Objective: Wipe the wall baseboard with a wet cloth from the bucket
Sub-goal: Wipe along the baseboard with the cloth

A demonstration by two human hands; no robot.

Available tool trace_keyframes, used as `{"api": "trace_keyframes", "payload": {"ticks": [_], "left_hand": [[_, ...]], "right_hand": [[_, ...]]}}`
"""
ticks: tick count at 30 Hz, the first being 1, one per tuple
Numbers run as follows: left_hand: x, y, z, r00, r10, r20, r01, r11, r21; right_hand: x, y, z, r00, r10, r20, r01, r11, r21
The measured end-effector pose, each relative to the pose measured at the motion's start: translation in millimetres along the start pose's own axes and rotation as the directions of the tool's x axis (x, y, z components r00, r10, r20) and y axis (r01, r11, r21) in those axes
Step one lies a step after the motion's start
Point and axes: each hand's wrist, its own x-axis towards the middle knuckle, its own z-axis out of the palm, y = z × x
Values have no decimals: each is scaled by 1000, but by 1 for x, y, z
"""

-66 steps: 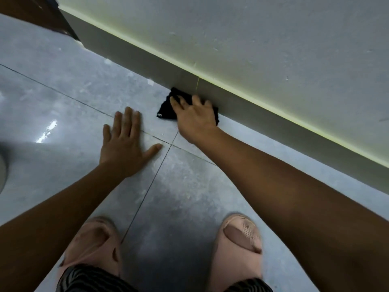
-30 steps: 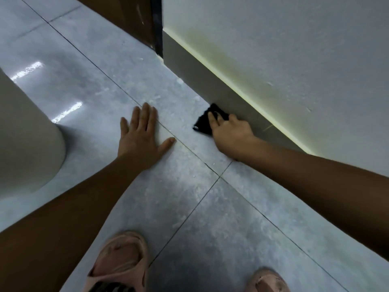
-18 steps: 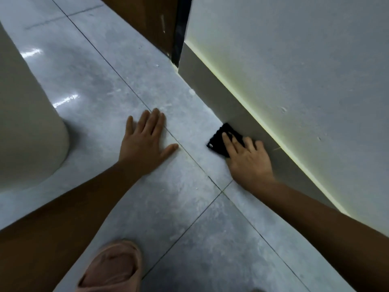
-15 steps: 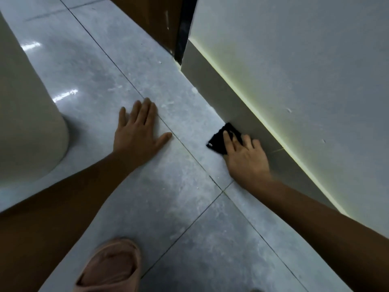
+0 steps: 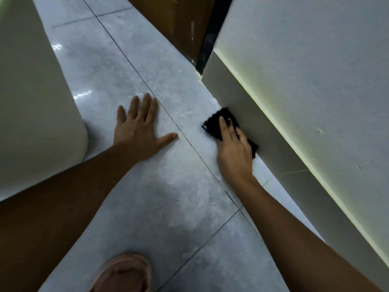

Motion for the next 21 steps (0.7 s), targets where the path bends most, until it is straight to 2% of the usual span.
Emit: {"api": "trace_keyframes", "payload": {"ticks": [6,15,21], "left_hand": [[2,1,2,1000,1,11,-1,1000,5],[2,1,5,1000,-2,-2,2,1000,26],[2,0,1,1000,9,14,-10,1000,17]], "right_hand": [[9,-3,-3,999,-43,12,44,990,-135],[119,-85,2,992,-122,22,123,986,-112],[71,-48,1,997,-65,-40,64,997,-43]]}}
